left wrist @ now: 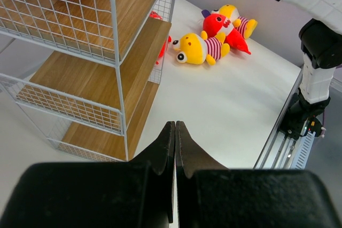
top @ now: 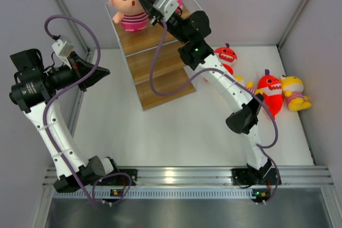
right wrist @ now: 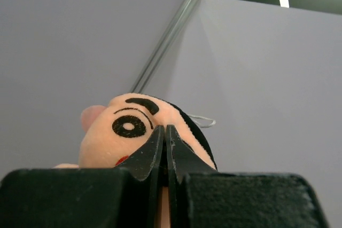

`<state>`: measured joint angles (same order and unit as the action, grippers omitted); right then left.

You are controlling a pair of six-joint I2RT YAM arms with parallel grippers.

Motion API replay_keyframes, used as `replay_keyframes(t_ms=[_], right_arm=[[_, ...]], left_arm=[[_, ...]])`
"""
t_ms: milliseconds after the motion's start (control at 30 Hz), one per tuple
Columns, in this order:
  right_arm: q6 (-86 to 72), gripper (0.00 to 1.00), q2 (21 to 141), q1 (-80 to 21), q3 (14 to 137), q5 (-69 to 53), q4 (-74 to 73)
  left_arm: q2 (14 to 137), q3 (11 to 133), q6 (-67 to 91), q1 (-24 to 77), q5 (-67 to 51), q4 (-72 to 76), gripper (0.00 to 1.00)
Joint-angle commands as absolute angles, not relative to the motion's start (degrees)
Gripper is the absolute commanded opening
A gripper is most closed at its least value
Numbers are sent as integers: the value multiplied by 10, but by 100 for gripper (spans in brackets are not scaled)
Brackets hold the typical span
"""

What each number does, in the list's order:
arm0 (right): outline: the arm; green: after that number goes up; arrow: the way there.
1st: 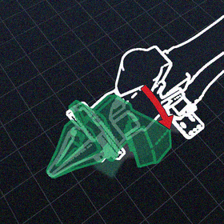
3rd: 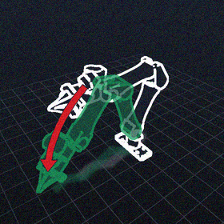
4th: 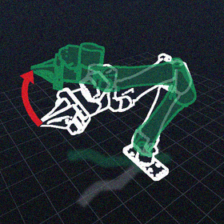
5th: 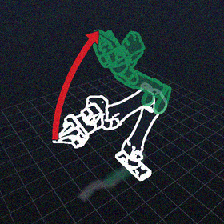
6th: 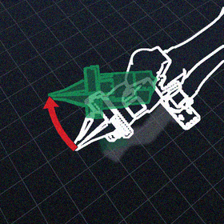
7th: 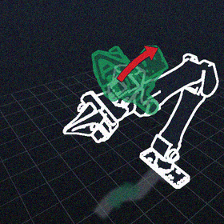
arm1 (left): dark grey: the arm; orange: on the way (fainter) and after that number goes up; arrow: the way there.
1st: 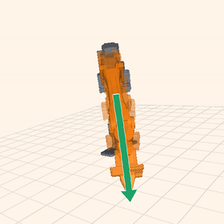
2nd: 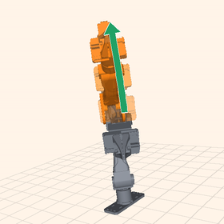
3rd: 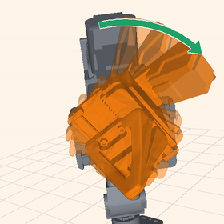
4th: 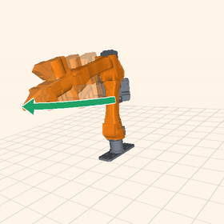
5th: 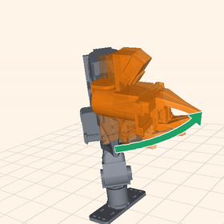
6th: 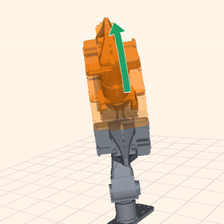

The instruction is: Place and organize the stuffed toys onto the shelf

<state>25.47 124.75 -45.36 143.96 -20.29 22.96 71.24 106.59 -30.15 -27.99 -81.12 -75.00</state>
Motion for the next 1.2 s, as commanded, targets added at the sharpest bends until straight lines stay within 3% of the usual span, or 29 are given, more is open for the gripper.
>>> replay_keyframes(t_ms=[0, 567, 667, 800, 933, 1167], right_arm=[[294, 0, 1195, -466, 1446, -218, 215], [292, 2, 1273, -442, 1471, -236, 219], [281, 16, 1281, -440, 1470, -224, 238], [259, 47, 1285, -441, 1471, -206, 264], [264, 55, 1283, -446, 1472, -201, 269], [269, 58, 1264, -453, 1465, -206, 264]], left_arm=[[707, 1078, -309, -283, -817, -736, 1], [698, 1069, -316, -283, -812, -735, 1], [698, 1064, -315, -283, -814, -736, 1], [697, 1060, -316, -283, -817, -735, 1], [698, 1056, -318, -283, -819, -735, 1], [700, 1053, -320, -282, -824, -735, 2]])
